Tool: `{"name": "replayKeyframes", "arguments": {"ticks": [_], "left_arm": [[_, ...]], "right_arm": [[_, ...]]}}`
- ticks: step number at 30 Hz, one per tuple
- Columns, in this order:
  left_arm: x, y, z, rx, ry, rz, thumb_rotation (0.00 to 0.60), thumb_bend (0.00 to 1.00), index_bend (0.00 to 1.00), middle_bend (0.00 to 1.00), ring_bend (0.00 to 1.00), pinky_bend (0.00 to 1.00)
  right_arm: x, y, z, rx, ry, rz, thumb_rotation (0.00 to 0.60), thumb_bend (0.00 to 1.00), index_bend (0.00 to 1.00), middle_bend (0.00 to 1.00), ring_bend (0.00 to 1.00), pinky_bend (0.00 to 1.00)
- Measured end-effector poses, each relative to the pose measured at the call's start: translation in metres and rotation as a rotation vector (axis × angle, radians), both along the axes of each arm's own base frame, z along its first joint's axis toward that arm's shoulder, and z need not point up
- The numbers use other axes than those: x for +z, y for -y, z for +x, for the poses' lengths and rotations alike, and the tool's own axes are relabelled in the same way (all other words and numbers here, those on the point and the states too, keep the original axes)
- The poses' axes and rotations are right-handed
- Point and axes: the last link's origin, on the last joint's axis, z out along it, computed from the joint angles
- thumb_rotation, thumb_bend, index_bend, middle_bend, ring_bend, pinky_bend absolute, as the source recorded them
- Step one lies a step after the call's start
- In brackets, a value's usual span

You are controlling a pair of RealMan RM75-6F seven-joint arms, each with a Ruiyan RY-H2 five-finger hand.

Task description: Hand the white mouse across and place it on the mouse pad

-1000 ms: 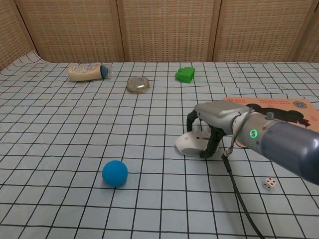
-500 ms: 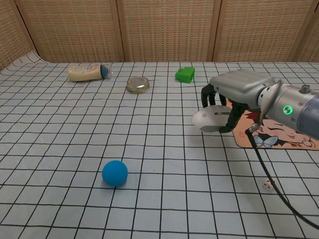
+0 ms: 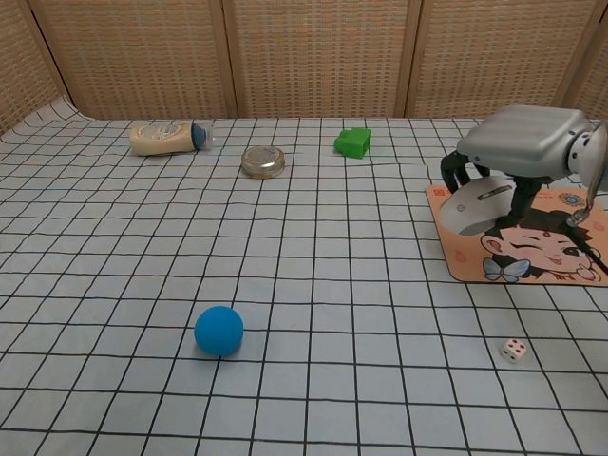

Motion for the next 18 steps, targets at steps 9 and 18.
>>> {"name": "replayKeyframes", "arguments": {"ticks": [9,18], "left_arm": [[-0.003,0.001,0.001,0.000,-0.002,-0.011,0.600,0.13,0.15,0.00,0.00,0.00],[-0.004,0.001,0.000,0.002,-0.010,-0.007,0.600,0.13,0.15,0.00,0.00,0.00]], "right_arm": [[0.011,0.011,-0.005,0.170,-0.204,0.043,0.600,0.36,0.64,0.50,0.48,0.54],[0.021,0.025,-0.027,0.195,-0.338,0.051,0.600,0.36,0.65,0.49,0.47,0.53]]}}
